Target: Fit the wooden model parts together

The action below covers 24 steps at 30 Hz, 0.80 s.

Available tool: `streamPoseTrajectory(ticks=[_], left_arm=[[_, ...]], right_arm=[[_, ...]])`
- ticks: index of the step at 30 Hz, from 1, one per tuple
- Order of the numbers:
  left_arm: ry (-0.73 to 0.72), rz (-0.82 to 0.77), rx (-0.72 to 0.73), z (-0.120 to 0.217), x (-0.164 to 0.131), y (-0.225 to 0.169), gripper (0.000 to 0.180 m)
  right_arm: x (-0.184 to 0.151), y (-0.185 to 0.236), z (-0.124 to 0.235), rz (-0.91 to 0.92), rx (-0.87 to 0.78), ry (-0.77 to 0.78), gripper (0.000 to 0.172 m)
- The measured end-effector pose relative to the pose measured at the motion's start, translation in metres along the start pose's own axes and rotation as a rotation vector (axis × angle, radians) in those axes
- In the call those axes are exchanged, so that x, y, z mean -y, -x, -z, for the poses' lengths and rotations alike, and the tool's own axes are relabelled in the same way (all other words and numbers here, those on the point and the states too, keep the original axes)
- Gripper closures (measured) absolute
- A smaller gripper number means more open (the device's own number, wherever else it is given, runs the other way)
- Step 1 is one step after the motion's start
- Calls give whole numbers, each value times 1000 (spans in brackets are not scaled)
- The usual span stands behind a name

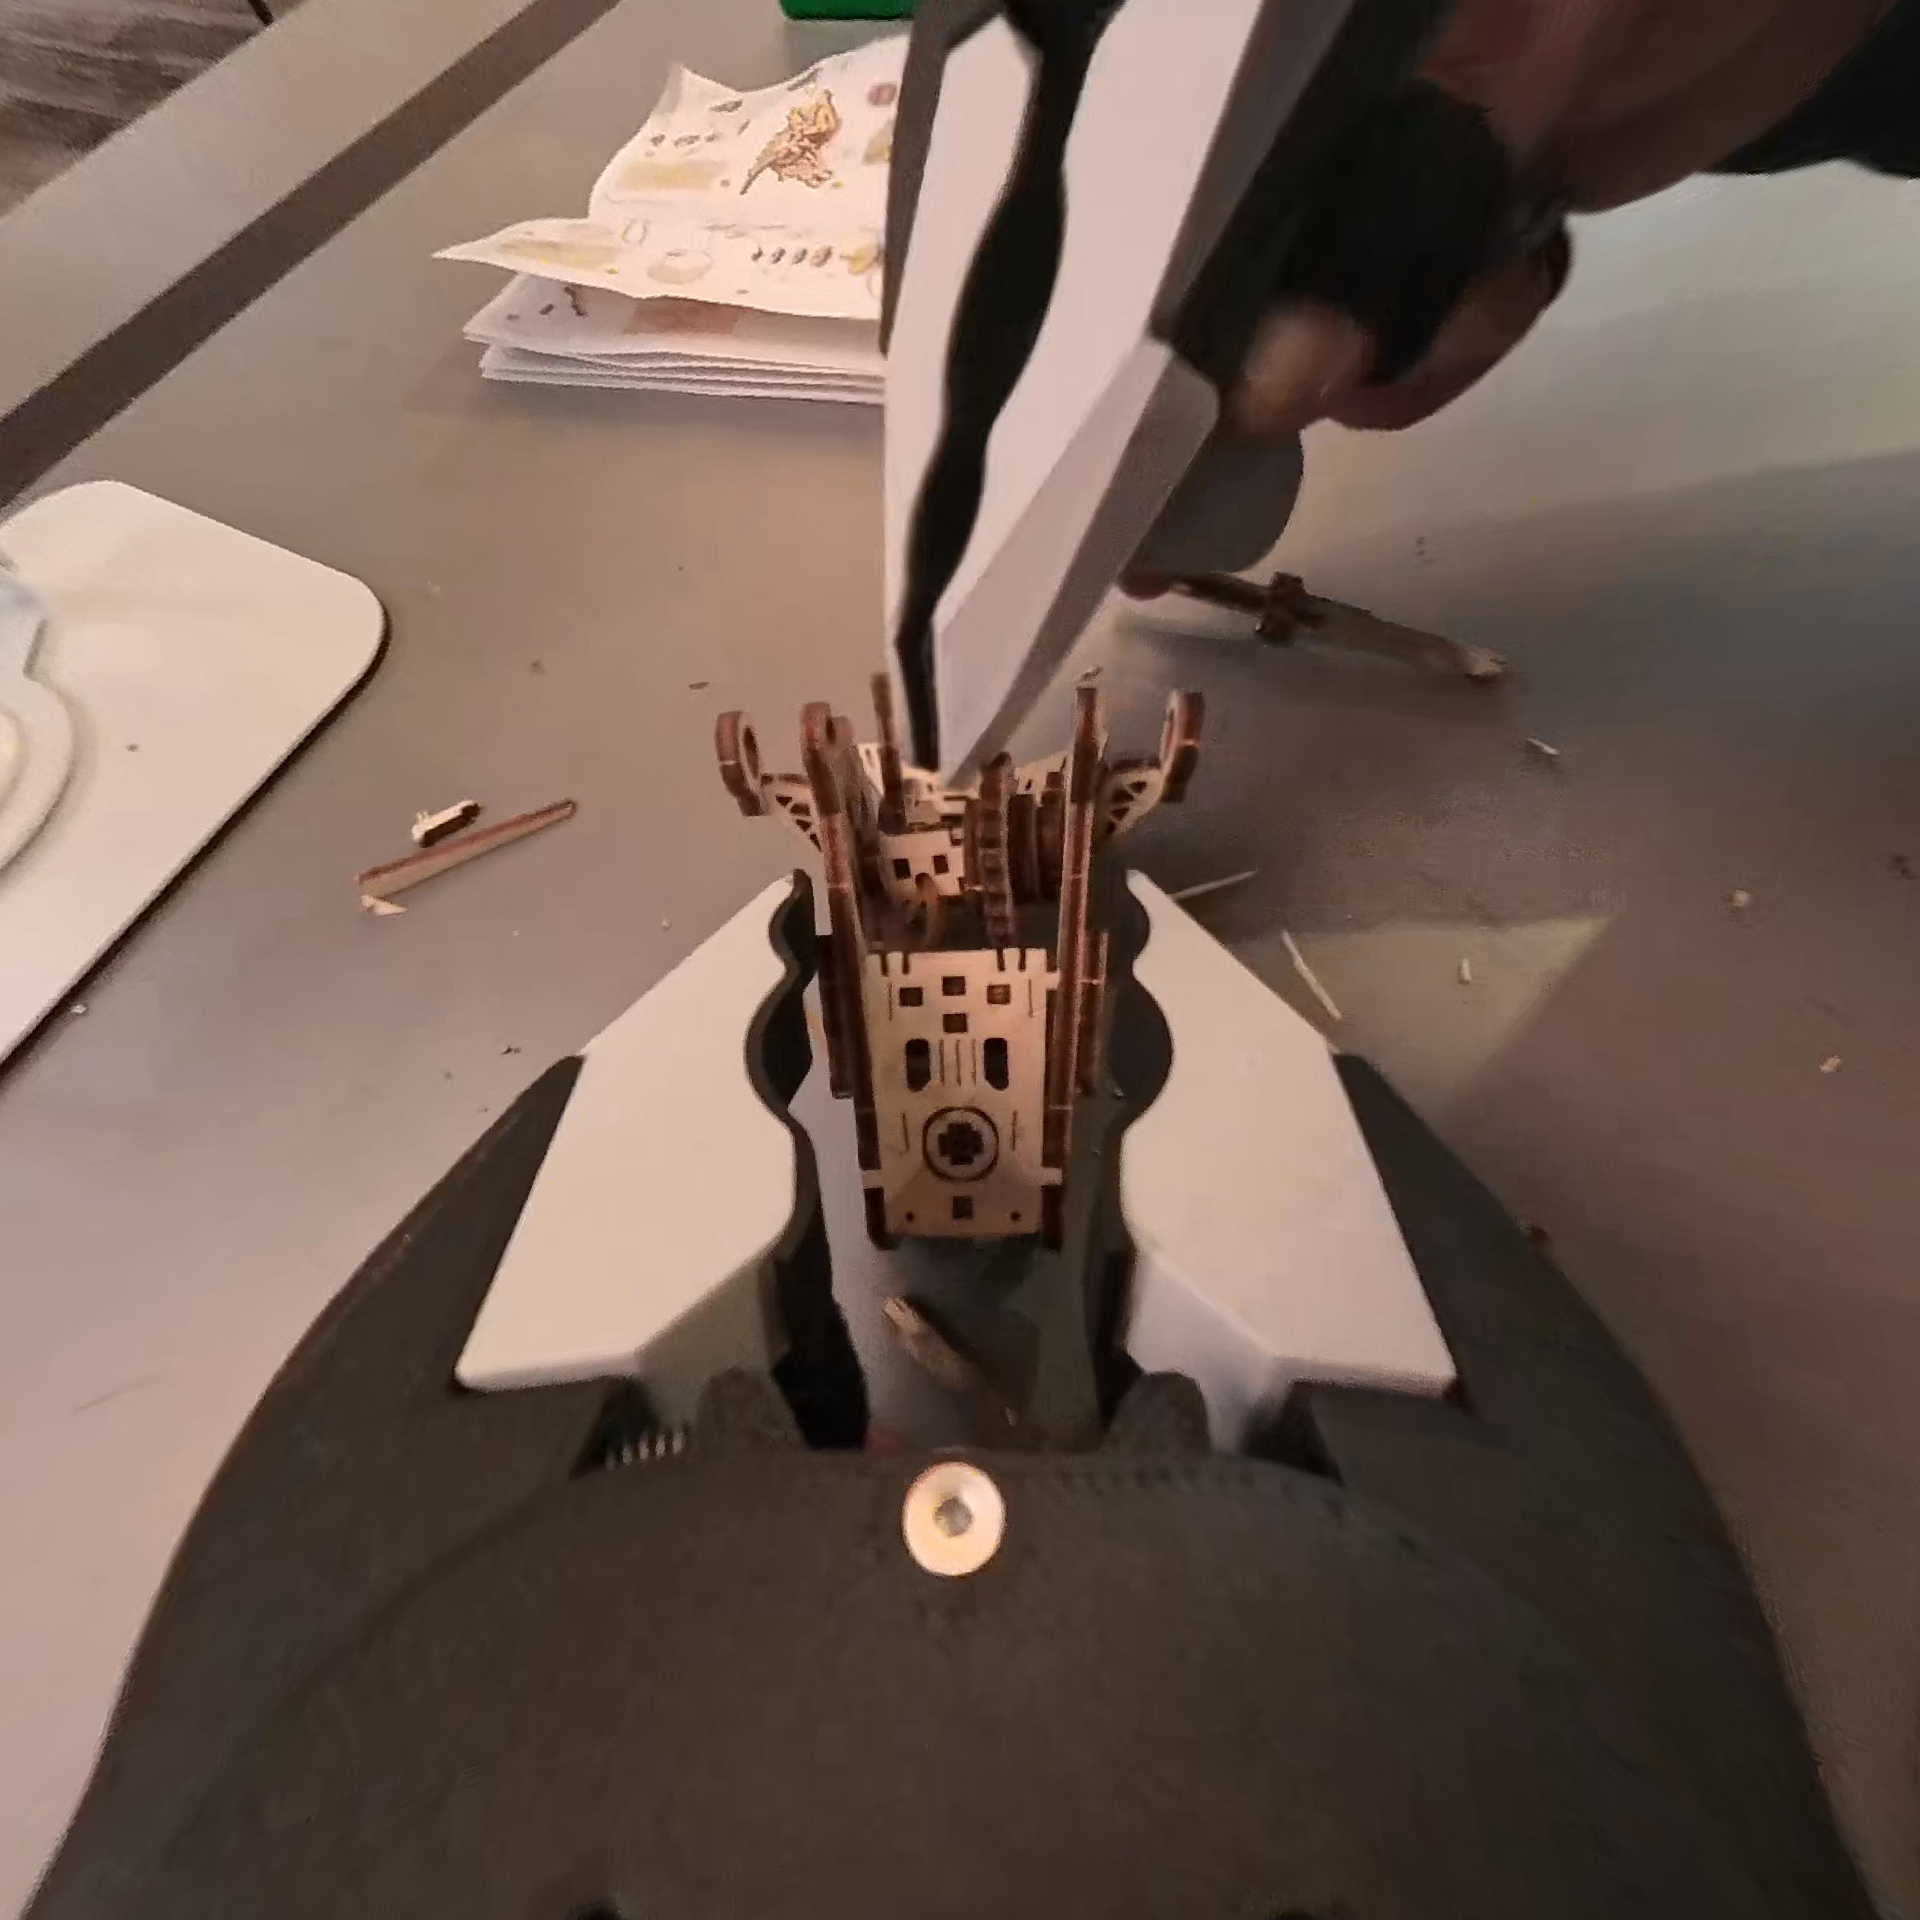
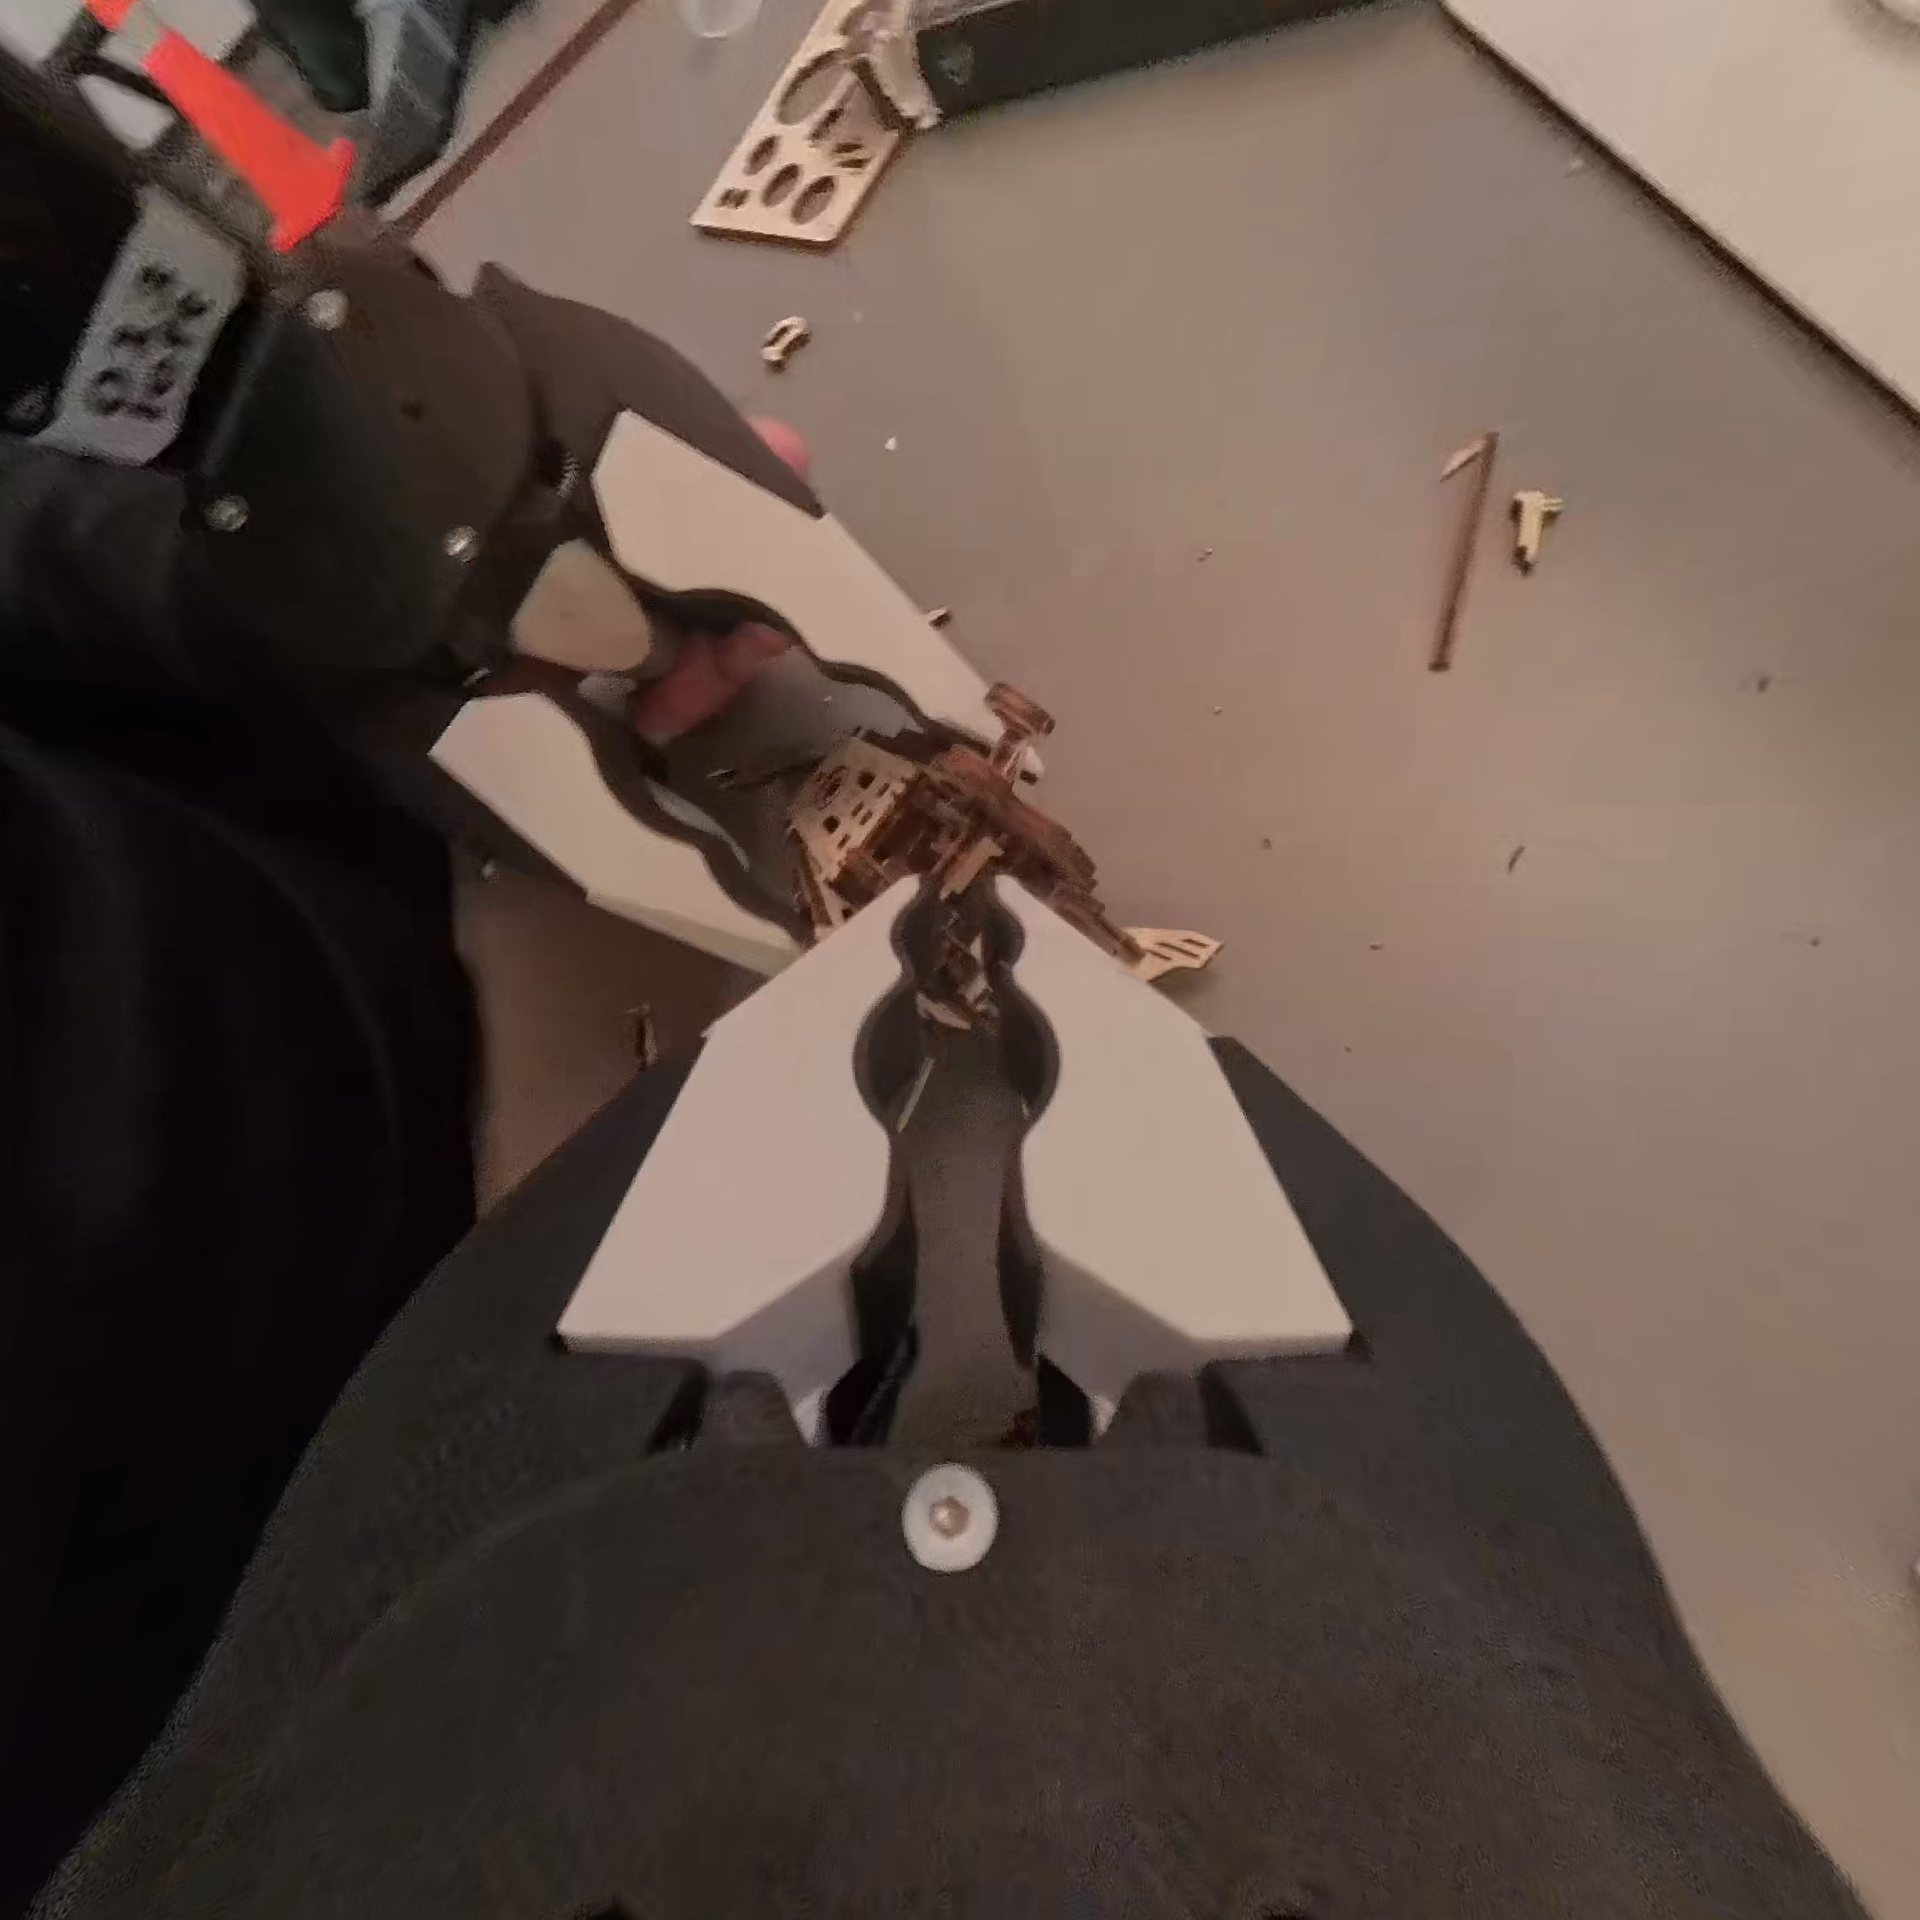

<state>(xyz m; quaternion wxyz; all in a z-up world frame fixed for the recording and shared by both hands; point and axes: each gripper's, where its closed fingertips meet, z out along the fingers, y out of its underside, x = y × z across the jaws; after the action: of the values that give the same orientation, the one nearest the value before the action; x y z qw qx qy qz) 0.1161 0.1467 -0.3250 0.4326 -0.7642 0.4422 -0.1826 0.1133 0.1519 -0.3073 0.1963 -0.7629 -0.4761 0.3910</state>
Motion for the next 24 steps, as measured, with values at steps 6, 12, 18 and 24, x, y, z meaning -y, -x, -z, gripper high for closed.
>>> streamPoseTrajectory(ticks=[6,12,18,24], left_arm=[[35,-188,145,0,4,2,127],[23,-308,251,0,9,-3,127],[2,-293,286,-3,8,-2,127],[-9,-235,264,-6,9,1,127]], right_arm=[[1,1,-4,-80,-61,24,162],[-2,3,-4,-100,-134,-6,168],[-2,1,-3,-46,-222,-98,171],[1,-4,0,-36,-257,-160,171]])
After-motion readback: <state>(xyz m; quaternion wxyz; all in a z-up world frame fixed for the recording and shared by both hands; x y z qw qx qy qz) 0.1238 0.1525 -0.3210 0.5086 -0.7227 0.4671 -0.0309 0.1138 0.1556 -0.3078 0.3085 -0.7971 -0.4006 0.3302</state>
